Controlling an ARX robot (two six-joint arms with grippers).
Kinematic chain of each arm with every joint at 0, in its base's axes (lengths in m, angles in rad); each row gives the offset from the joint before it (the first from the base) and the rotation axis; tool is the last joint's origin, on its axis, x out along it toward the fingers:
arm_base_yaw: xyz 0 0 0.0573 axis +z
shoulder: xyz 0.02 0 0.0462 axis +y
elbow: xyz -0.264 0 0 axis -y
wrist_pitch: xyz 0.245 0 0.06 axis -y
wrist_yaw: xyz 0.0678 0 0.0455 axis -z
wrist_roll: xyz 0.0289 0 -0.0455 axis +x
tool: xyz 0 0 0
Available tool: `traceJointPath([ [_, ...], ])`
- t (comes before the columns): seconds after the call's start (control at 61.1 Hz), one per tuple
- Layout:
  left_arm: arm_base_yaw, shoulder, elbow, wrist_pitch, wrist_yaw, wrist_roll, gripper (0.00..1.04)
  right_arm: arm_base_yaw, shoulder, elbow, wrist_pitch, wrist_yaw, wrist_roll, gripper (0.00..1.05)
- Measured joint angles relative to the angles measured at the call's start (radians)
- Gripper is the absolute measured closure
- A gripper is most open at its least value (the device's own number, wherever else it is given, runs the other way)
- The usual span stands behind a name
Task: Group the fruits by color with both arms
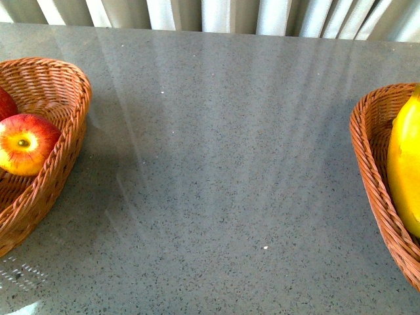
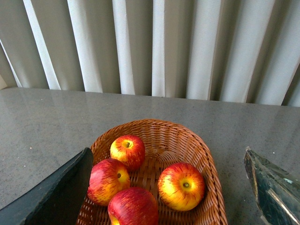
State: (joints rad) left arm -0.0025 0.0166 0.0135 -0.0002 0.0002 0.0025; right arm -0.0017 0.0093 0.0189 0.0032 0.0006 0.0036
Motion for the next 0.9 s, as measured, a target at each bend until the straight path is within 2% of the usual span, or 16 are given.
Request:
traceJointPath([
  [0.245, 0.000, 0.000, 0.000, 0.000, 0.000, 0.000, 0.09, 0.000, -0.003, 0.000, -0.002, 0.000, 0.000, 1.03],
  [0.278, 0.000, 0.000, 0.000, 0.000, 0.000, 0.000, 0.09, 0.000, -0.003, 0.000, -0.002, 0.000, -0.001, 0.97],
  [0.36, 0.000, 0.000, 0.000, 0.000, 0.000, 0.000, 0.09, 0.000, -0.003, 0.000, -0.002, 0.000, -0.001, 0.74],
  [0.72, 0.000, 0.000, 0.000, 0.000, 0.000, 0.000, 0.09, 0.000, -0.003, 0.000, -0.002, 0.000, -0.001, 0.12],
  [0.753, 0.000, 0.000, 0.000, 0.000, 0.000, 0.000, 0.09, 0.000, -0.003, 0.000, -0.002, 0.000, 0.000, 0.08],
  [0.9, 0.000, 0.000, 0.000, 0.000, 0.000, 0.000, 0.09, 0.000, -0.003, 0.000, -0.002, 0.000, -0.001, 0.09],
])
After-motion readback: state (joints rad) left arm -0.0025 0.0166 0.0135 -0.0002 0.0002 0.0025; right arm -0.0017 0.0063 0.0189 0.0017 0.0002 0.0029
